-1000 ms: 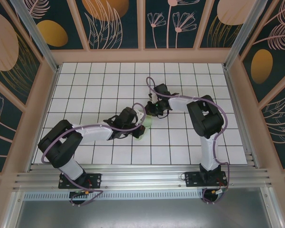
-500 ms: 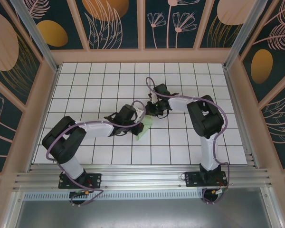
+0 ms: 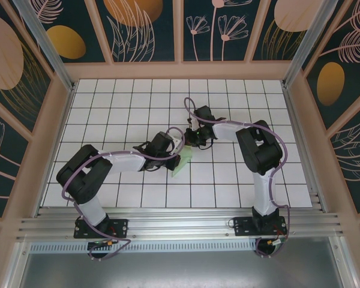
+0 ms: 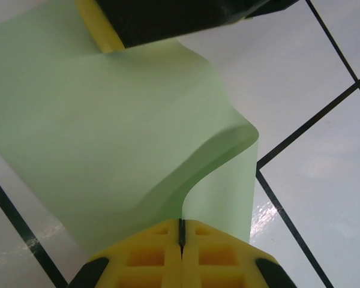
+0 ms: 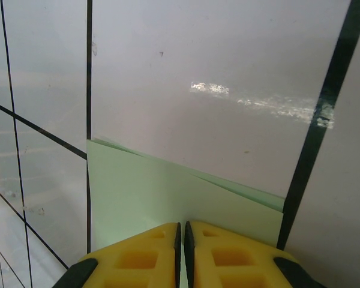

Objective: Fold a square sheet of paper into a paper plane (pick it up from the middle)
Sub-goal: Third fold the triangle at the center of the table.

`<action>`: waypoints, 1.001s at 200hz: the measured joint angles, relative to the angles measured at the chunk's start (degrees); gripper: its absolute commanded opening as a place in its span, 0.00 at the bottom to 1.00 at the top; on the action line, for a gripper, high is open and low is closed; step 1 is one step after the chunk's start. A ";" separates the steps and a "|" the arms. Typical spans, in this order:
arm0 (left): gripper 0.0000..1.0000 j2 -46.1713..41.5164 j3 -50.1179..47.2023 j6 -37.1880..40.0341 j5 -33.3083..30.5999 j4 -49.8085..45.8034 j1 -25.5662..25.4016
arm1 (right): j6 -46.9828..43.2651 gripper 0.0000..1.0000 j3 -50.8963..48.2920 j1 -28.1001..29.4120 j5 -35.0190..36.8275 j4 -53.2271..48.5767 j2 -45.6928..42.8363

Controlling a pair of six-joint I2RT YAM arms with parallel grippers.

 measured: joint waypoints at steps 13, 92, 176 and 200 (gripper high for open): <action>0.00 0.04 0.00 -0.02 0.00 -0.04 -0.02 | 0.02 0.15 0.00 0.00 0.02 0.00 0.00; 0.02 0.04 -0.26 -0.28 -1.29 -0.04 0.00 | 0.02 0.15 0.00 0.00 0.02 0.02 0.00; 0.04 -1.36 -1.33 -1.81 -1.36 0.04 0.00 | 0.04 0.15 0.00 0.00 0.02 0.02 0.00; 0.05 -2.23 -1.97 -2.19 -2.01 0.11 0.00 | 0.04 0.15 0.00 0.00 0.02 0.02 0.00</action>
